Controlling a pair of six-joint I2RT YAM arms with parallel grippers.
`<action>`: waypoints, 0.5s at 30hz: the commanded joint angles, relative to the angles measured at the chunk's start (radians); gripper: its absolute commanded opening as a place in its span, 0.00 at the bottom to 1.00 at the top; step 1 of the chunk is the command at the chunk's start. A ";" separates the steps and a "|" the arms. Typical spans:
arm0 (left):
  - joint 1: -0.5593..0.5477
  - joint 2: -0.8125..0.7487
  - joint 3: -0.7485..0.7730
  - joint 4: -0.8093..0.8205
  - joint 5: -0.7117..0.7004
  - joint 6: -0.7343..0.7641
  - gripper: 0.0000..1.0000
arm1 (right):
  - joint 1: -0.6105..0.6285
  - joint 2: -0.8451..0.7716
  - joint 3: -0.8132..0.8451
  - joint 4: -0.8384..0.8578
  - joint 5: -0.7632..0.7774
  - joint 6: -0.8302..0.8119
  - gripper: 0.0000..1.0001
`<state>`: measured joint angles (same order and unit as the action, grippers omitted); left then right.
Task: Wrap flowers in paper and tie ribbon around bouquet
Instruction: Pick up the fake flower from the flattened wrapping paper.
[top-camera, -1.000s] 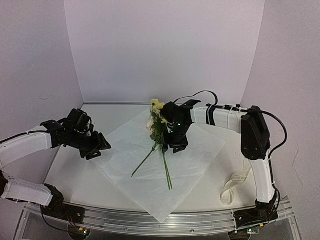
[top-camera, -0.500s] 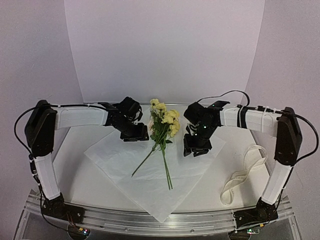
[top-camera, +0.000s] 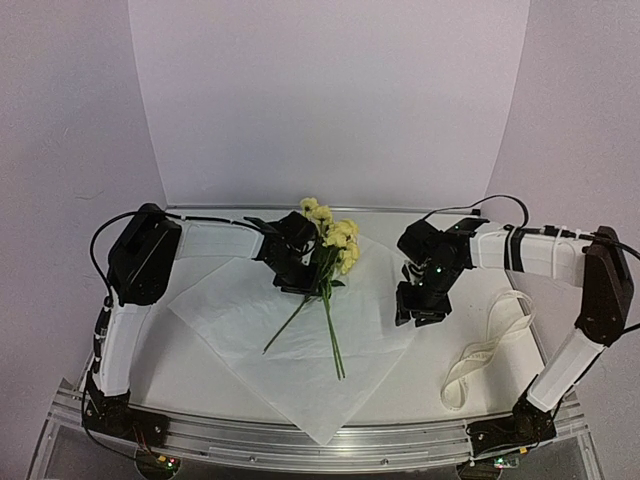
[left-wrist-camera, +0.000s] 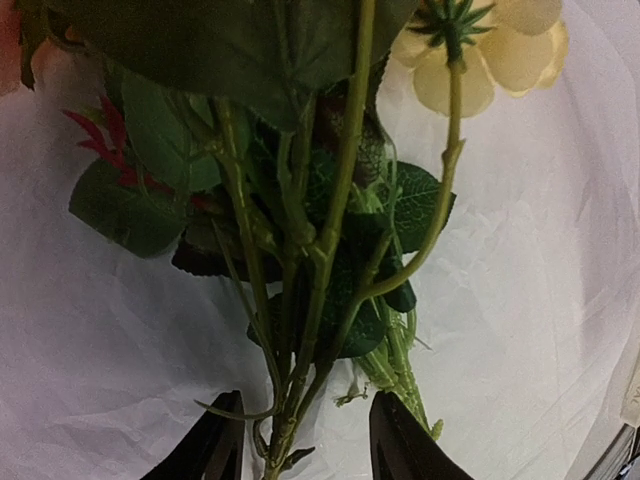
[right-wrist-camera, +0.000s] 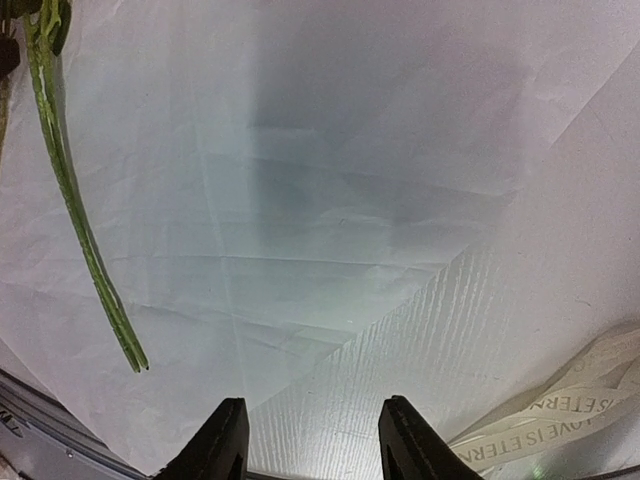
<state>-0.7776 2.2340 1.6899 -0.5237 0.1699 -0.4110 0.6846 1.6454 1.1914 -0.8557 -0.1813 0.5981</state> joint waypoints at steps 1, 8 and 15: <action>0.001 0.011 0.052 0.007 -0.001 0.024 0.34 | -0.005 -0.036 -0.004 0.030 0.020 0.015 0.45; 0.001 -0.018 0.044 0.038 0.024 0.038 0.08 | -0.005 -0.027 -0.001 0.032 0.020 0.017 0.45; 0.002 -0.086 0.003 0.105 0.085 0.052 0.00 | -0.007 -0.020 0.001 0.032 0.019 0.020 0.45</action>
<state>-0.7780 2.2491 1.6945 -0.5004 0.2093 -0.3816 0.6830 1.6451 1.1889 -0.8280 -0.1802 0.6064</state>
